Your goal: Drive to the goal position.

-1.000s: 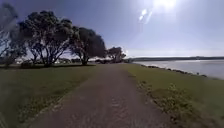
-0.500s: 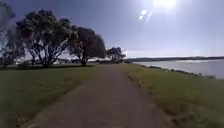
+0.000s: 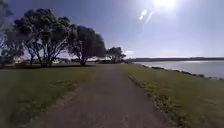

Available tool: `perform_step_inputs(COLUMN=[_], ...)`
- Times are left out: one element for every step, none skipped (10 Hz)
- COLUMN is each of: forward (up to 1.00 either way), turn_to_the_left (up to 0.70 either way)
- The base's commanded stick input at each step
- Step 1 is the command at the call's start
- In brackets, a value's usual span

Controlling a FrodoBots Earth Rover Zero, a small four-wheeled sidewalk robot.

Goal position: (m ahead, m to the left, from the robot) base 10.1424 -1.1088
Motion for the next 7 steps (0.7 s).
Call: perform_step_inputs(forward=[1.0, 1.0, 1.0, 1.0, 1.0, 1.0, 1.0], turn_to_the_left=[0.0, 0.0, 0.0, 0.0, 0.0, 0.0, 0.0])
